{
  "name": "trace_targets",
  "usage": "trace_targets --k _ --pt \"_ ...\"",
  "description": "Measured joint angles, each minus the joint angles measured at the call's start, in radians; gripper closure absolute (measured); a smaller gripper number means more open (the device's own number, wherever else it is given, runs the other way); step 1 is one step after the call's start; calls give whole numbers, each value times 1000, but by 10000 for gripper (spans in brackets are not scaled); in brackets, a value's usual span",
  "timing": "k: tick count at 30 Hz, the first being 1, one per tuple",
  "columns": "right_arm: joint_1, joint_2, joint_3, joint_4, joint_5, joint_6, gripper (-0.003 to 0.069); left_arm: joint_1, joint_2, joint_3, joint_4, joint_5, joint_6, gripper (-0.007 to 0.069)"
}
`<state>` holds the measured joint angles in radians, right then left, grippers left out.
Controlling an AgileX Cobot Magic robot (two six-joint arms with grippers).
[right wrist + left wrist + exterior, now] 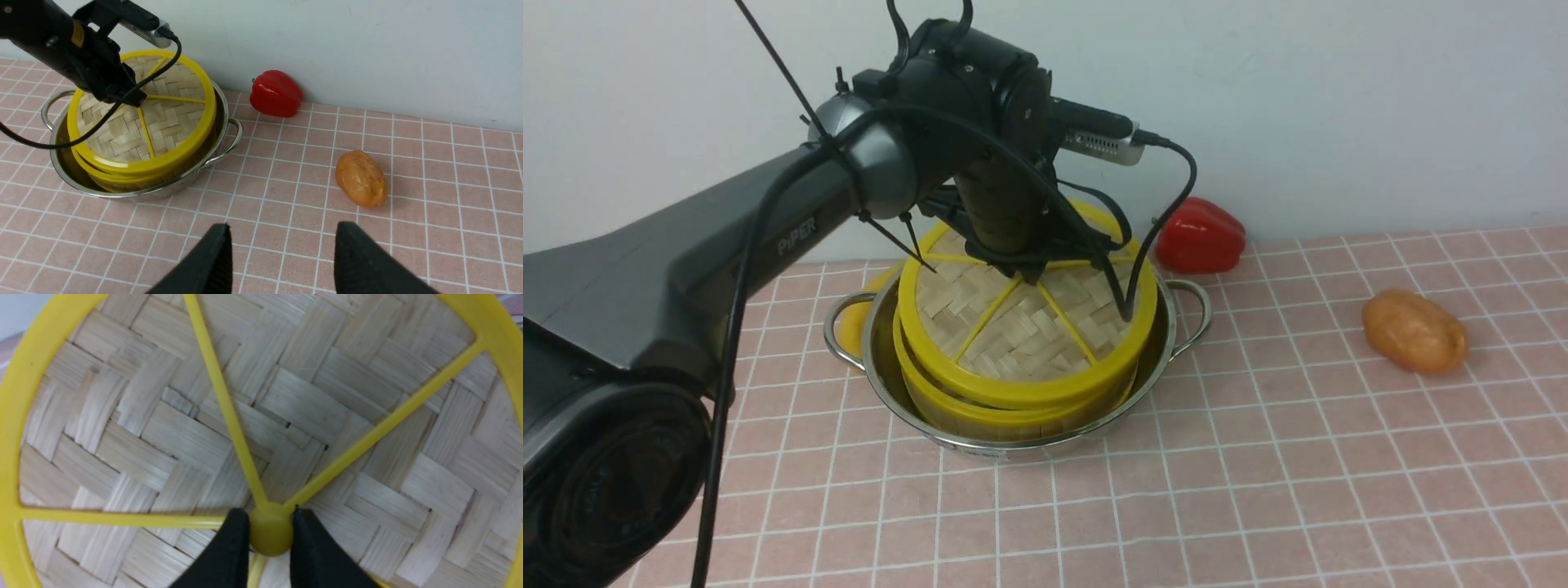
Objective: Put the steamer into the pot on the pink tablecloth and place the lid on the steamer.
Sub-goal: 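Place the yellow bamboo steamer lid onto the steamer in the pot with the left gripper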
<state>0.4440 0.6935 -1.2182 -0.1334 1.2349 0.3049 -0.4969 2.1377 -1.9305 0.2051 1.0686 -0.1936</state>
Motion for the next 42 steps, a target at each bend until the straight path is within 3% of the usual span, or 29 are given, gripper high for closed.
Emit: trace_targets --k 42 --pt "0 0 0 9 -1 0 309 2 39 -11 39 39 -11 497"
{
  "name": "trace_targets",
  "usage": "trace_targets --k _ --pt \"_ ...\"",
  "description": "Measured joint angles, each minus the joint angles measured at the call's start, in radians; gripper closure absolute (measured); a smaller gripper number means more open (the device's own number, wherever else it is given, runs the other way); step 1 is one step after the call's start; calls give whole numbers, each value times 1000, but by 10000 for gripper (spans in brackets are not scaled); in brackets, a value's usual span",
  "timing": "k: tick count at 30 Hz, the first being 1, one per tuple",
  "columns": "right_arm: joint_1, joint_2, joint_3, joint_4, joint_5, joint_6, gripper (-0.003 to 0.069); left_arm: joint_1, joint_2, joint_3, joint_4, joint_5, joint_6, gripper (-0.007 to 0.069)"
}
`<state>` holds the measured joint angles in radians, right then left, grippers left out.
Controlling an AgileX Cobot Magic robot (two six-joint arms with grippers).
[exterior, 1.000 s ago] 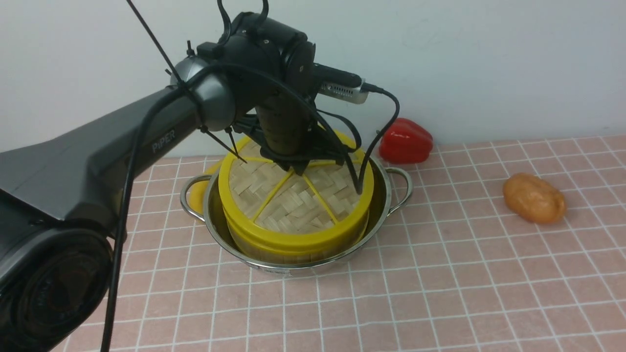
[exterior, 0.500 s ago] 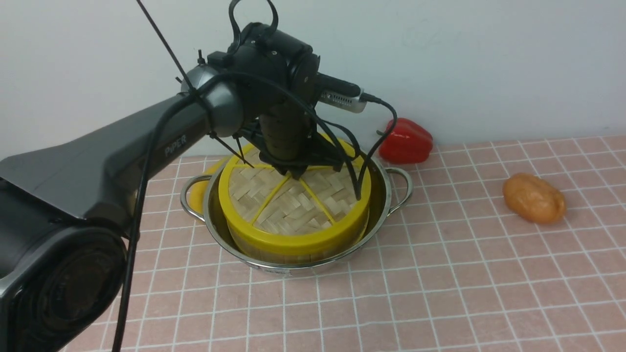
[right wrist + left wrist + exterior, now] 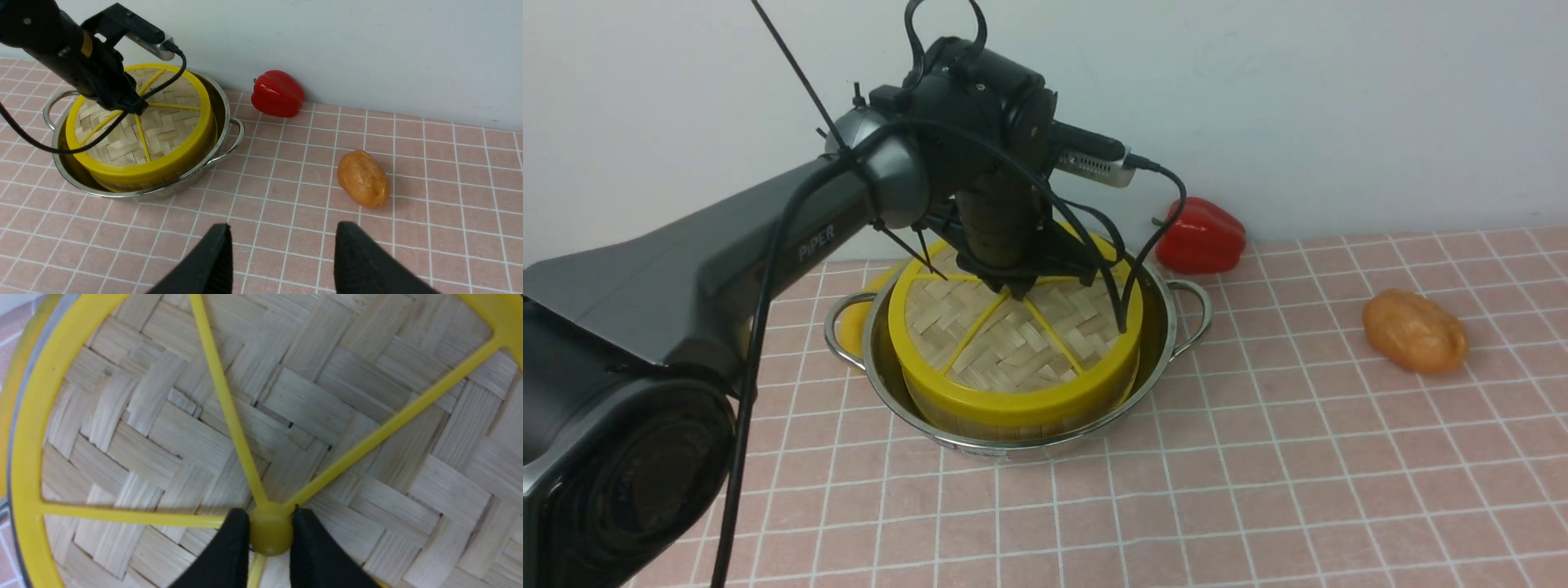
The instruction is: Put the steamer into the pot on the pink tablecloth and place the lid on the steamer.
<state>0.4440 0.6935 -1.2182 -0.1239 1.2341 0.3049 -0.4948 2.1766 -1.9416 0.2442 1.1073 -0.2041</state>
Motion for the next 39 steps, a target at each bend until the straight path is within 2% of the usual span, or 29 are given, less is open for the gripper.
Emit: trace_targets --k 1,5,6,10,13,17,20,21,23,24,28,30,33,36,39 --pt "0 0 0 6 0 0 309 0 1 -6 0 5 0 487" --pt "0 0 0 17 0 0 309 0 11 -132 44 89 7 288" --pt "0 0 0 17 0 0 309 0 11 -148 50 92 8 278" --pt "0 0 0 17 0 0 309 -1 -37 -290 86 103 51 74" --pt "0 0 2 16 0 0 309 -4 -138 -321 87 103 64 -8" --pt "0 -1 40 2 -2 0 309 -13 -271 -313 87 103 69 -21" --pt "0 -15 147 -39 -4 0 309 -40 -460 -238 79 104 96 70" --pt "0 -17 147 -41 -4 0 309 -40 -460 -232 79 104 97 70" --pt "0 -32 219 -54 -36 0 309 -58 -577 -153 65 104 106 181" --pt "0 -37 238 -58 -51 0 309 -61 -597 -136 61 104 106 203" --pt "0 -74 357 -61 -183 0 309 -74 -821 78 10 105 99 482" --pt "0 -84 396 -61 -233 0 309 -74 -920 197 -2 105 91 591" --pt "0 -89 441 -61 -262 1 309 -74 -1067 393 -21 106 90 647" --pt "0 -89 468 -61 -269 1 312 -74 -1166 532 -33 99 86 648" --pt "0 -89 517 -61 -277 1 361 -74 -1353 809 -46 4 72 648"
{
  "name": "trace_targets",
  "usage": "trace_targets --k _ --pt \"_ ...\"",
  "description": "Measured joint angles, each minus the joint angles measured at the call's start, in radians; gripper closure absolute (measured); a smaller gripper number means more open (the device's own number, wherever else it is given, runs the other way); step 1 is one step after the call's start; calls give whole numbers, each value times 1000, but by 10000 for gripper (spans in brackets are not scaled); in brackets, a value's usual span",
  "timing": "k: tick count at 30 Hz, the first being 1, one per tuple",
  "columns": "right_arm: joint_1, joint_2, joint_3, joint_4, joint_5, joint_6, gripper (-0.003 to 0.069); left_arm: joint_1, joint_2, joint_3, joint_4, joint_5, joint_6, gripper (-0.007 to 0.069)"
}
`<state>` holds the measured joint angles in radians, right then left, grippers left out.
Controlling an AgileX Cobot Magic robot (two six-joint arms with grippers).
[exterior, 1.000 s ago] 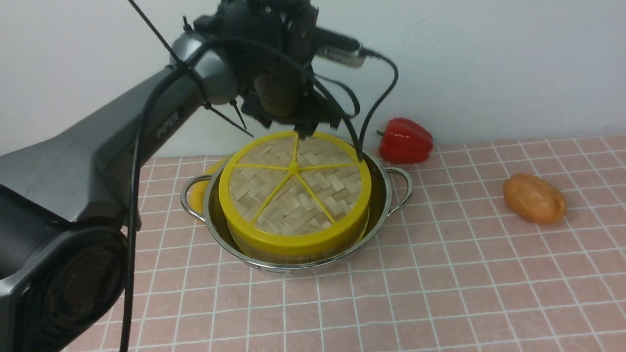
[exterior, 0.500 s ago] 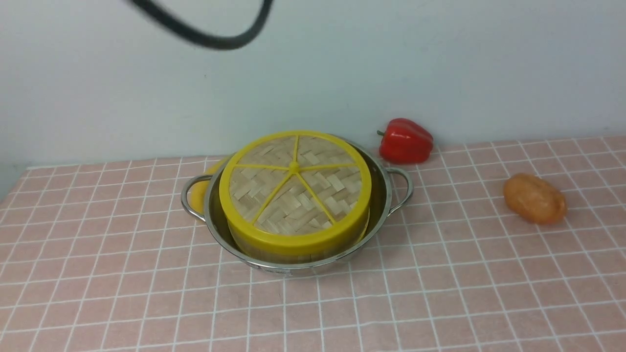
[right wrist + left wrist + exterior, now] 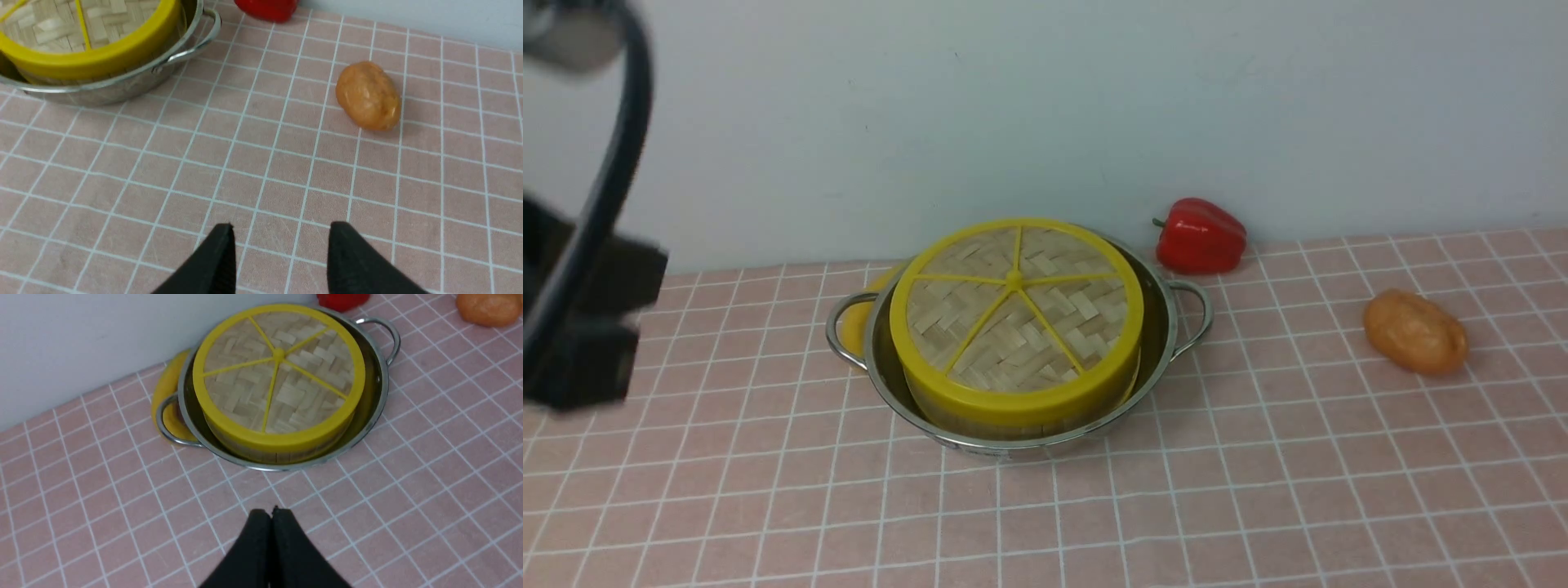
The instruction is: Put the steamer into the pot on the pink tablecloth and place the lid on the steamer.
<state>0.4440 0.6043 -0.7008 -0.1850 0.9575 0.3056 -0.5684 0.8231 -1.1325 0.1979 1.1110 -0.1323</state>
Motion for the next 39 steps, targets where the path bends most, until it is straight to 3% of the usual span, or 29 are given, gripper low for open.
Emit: trace_targets --k 3,6,7,16,26,28,30,32,39 --pt "0 -1 38 0 -21 0 480 0 -110 170 -16 -72 -11 648" --pt "0 -1 76 1 -71 0 646 0 -234 367 -59 -132 -16 646" --pt "0 -1 80 3 -84 1 665 0 -268 401 -74 -142 -16 645" --pt "0 -1 82 137 -107 28 672 0 -398 549 -234 -154 -17 628" --pt "0 -1 82 205 -108 30 658 0 -398 550 -240 -170 -12 613" --pt "0 -1 82 209 -109 30 655 19 -413 554 -144 -216 65 603" --pt "0 -1 82 209 -109 30 652 67 -433 565 -71 -273 101 602" --pt "0 -1 82 209 -109 30 643 207 -489 614 -10 -425 132 602" --pt "0 -1 82 220 -110 30 616 537 -717 891 4 -759 140 599"
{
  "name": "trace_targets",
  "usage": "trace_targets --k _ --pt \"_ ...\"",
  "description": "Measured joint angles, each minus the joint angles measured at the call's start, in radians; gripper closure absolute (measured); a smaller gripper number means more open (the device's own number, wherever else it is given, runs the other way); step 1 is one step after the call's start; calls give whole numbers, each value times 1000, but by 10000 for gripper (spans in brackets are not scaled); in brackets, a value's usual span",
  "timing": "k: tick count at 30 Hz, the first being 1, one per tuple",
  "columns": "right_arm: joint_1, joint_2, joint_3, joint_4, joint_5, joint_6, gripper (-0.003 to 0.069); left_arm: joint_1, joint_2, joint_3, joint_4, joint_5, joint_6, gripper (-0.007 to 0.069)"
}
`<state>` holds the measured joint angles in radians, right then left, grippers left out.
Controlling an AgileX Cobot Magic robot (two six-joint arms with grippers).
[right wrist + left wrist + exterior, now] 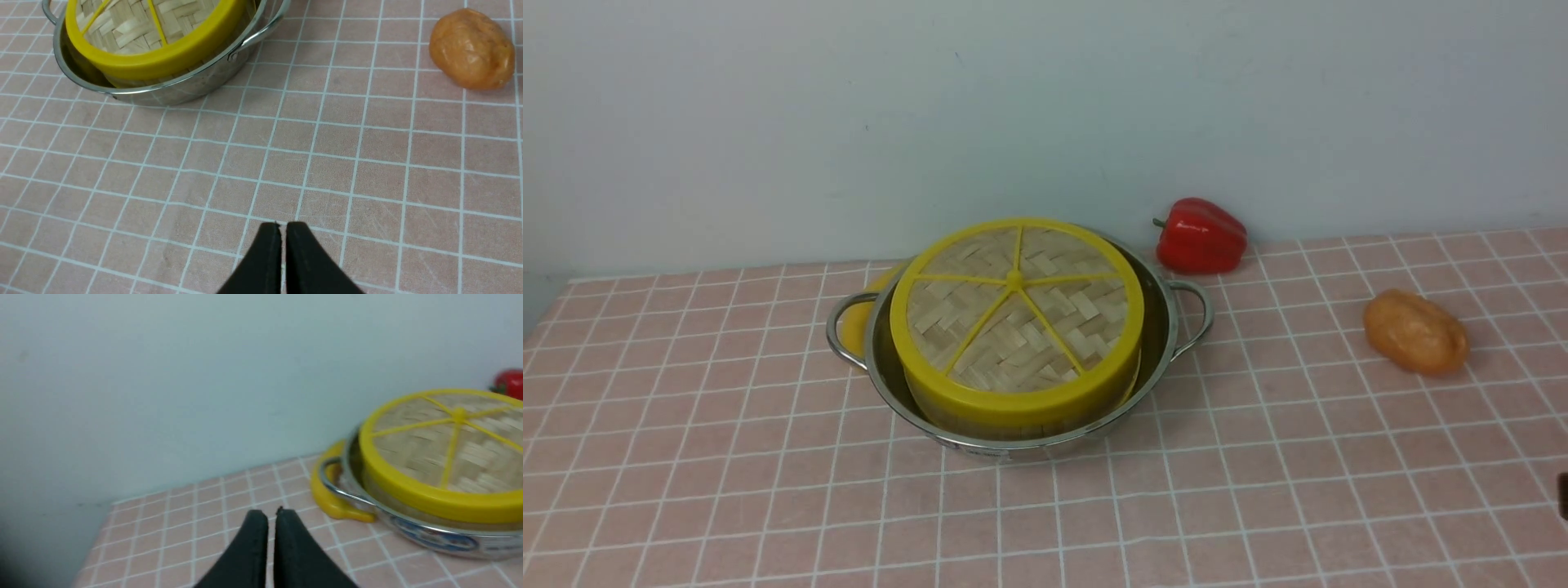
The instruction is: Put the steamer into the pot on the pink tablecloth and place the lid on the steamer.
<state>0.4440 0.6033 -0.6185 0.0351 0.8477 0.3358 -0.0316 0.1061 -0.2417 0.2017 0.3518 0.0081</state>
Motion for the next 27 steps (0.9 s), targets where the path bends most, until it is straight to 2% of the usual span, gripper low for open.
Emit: trace_targets --k 3,6,27 --pt "0 0 0 0 0 0 605 80 -88 135 -6 -35 -13 592" --pt "0 0 0 1 -1 0 598 107 -101 205 -8 -38 -16 583" --pt "0 -1 0 15 -2 3 545 115 -107 249 -8 -39 -20 545"
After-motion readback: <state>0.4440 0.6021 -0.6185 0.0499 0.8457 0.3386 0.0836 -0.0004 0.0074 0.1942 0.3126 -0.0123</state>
